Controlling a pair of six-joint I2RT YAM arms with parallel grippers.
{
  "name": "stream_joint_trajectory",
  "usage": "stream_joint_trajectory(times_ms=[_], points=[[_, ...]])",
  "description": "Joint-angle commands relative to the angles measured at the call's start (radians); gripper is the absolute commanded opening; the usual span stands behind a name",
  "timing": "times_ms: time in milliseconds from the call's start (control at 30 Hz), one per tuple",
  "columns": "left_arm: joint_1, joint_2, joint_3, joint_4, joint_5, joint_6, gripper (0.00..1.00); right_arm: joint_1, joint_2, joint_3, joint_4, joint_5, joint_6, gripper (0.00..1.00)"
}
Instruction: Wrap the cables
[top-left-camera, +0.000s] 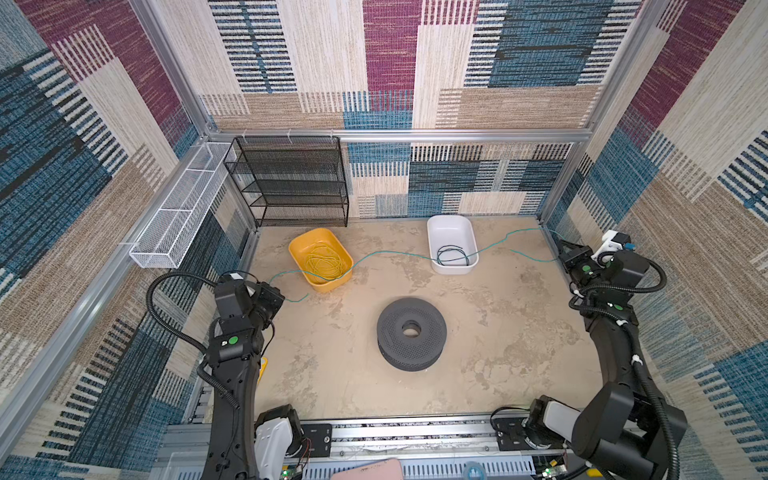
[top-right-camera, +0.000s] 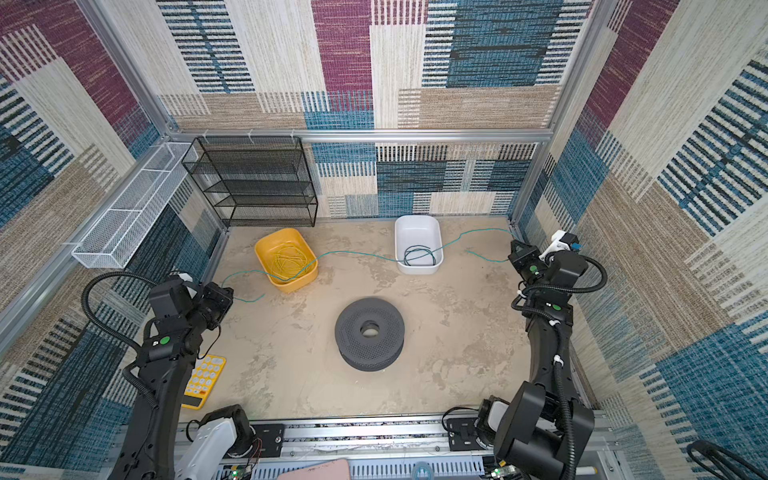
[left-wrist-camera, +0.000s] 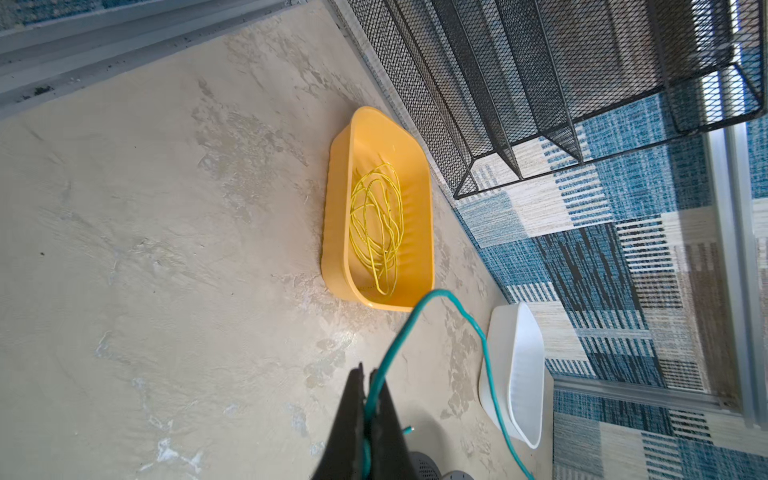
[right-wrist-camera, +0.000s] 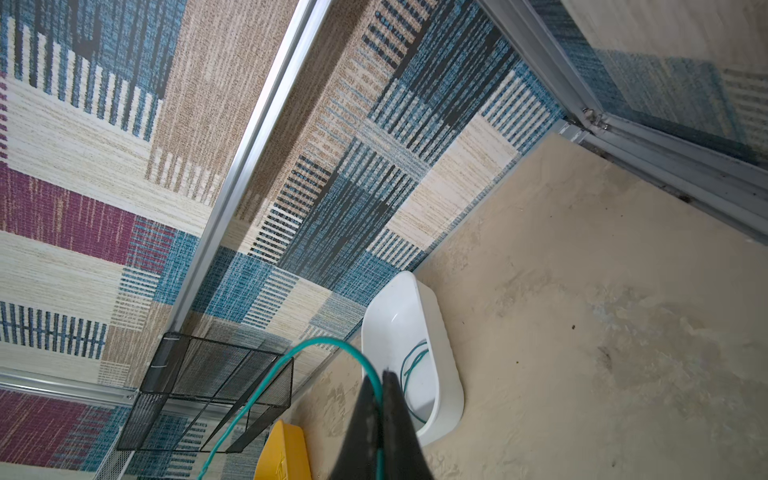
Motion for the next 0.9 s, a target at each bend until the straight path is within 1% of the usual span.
stream_joint_trajectory(times_ms=[0,67,167,267,367,467,633,700,767,867], points=[[0.004,0.02,0.009,0.055,0.049,0.023,0.0,0.091,0.004,0.032,0.022,0.0,-0.047,0.0],[0.004,0.03,0.007,0.061,0.068,0.024,0.0,0.146,0.003,0.045,0.018,-0.005,-0.055,0.0],[0.004,0.042,0.005,0.065,0.098,0.029,0.09,0.207,0.004,0.058,0.03,-0.026,-0.043,0.0],[0.005,0.051,0.01,0.049,0.121,0.04,0.21,0.264,0.01,0.078,0.048,-0.057,-0.026,0.0],[0.003,0.042,0.025,0.02,0.123,0.054,0.4,0.32,0.026,0.11,0.056,-0.087,-0.018,0.0],[0.004,0.031,0.056,-0.01,0.124,0.068,0.49,0.379,0.043,0.14,0.065,-0.102,-0.011,0.0],[0.001,0.038,0.127,-0.031,0.155,0.061,0.51,0.463,0.084,0.179,0.062,-0.107,-0.018,0.0],[-0.027,0.058,0.178,-0.039,0.179,0.066,0.51,0.484,0.09,0.186,0.058,-0.096,-0.02,0.0],[-0.095,0.089,0.243,-0.068,0.165,0.091,0.52,0.501,0.093,0.19,0.058,-0.087,-0.021,0.0],[-0.255,0.148,0.351,-0.103,0.113,0.142,0.52,0.525,0.096,0.205,0.048,-0.075,-0.026,0.0]])
